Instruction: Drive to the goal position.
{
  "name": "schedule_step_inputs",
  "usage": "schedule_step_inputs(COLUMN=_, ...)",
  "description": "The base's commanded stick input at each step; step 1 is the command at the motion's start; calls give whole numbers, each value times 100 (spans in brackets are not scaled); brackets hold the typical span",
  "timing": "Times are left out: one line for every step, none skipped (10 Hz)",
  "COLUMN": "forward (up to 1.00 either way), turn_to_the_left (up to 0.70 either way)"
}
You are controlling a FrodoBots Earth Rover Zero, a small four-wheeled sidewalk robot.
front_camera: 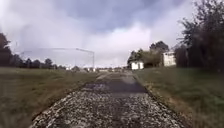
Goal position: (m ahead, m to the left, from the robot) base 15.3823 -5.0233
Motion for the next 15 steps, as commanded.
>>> schedule_step_inputs(forward=70, turn_to_the_left=0)
schedule_step_inputs(forward=70, turn_to_the_left=0)
schedule_step_inputs(forward=70, turn_to_the_left=0)
schedule_step_inputs(forward=70, turn_to_the_left=0)
schedule_step_inputs(forward=70, turn_to_the_left=0)
schedule_step_inputs(forward=70, turn_to_the_left=0)
schedule_step_inputs(forward=69, turn_to_the_left=0)
schedule_step_inputs(forward=68, turn_to_the_left=0)
schedule_step_inputs(forward=69, turn_to_the_left=0)
schedule_step_inputs(forward=69, turn_to_the_left=0)
schedule_step_inputs(forward=69, turn_to_the_left=1)
schedule_step_inputs(forward=69, turn_to_the_left=3)
schedule_step_inputs(forward=69, turn_to_the_left=2)
schedule_step_inputs(forward=69, turn_to_the_left=0)
schedule_step_inputs(forward=69, turn_to_the_left=0)
